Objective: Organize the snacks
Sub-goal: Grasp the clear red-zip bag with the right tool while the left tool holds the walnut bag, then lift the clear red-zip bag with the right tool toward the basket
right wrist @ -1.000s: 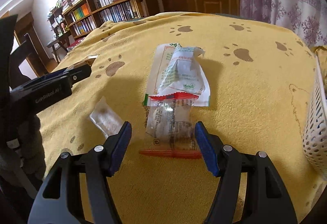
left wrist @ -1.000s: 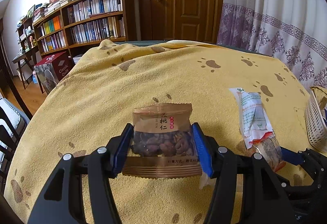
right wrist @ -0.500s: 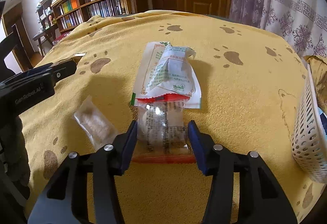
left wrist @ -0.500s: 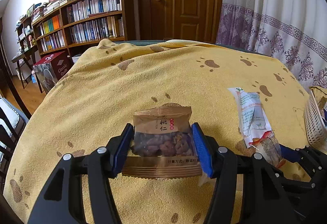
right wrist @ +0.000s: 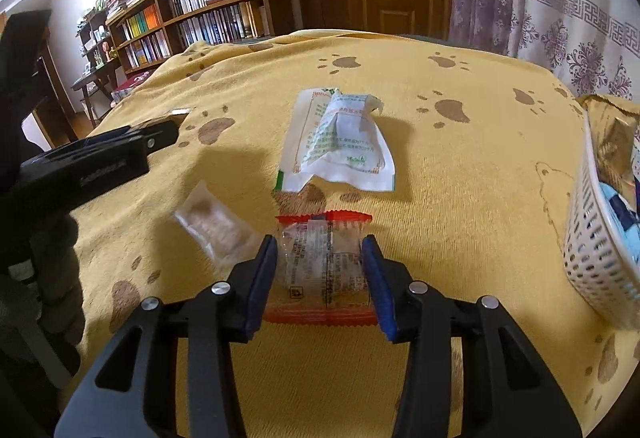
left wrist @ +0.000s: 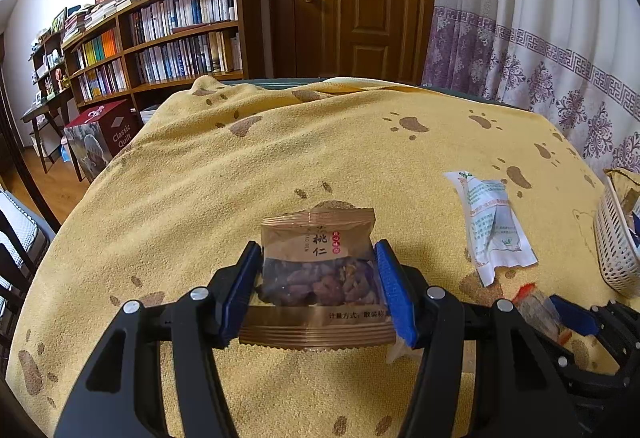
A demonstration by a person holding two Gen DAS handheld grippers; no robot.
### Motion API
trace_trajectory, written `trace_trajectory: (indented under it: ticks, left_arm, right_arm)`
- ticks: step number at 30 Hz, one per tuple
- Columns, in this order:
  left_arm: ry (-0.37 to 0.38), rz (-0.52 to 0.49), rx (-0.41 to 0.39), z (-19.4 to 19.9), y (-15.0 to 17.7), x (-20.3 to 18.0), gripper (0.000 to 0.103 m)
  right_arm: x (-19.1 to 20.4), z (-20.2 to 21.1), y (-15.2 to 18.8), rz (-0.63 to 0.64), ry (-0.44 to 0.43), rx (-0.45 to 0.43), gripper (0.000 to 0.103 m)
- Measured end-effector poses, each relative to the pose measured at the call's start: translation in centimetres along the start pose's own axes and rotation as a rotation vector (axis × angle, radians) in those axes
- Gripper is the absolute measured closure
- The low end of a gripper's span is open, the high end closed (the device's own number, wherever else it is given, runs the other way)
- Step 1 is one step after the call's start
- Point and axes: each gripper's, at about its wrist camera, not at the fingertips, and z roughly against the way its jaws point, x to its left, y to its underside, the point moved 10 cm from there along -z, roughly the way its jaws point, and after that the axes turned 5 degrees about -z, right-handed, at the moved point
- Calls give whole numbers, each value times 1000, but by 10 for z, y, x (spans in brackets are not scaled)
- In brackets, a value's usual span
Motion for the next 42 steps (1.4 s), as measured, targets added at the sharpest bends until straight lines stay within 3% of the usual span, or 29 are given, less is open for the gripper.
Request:
trace_trajectory:
  ticks: [9,16,27,29,35,37,39,41,42]
  left_arm:
    - [4,-1,-5,2,-1,-3,44]
    - [8,-1,-9,5,-2,-4,44]
    - [15,-4,-18,9,-3,-5,44]
    - [16,-6,-18,9,-3,-6,44]
    - [16,-10,-19,9,-3,-7,44]
    - [16,-8,-19,9,-3,-7,44]
    - [15,-5,-20,9,-3,-7,44]
    - [16,-4,-20,9,-3,-6,44]
    - [17,-4,-21,10,-3,-6,44]
  right_arm:
    - [-2,-3,16,-5,2,42,54]
    - [4,-8,17,34,52,39,51]
    - [-4,25,6,-37,33,-42,60]
    - [-7,35,1,-52,26,-61,77]
    - [-22,51,-8,-78,18,-82,77]
    - [-30,52,-4,-109,12,-69,75]
    - [-37,50,2,-150,-4,-45,54]
    - [-45,49,9,-187,-7,-33,42]
    - [-46,48,12,-193,-8,-29,40]
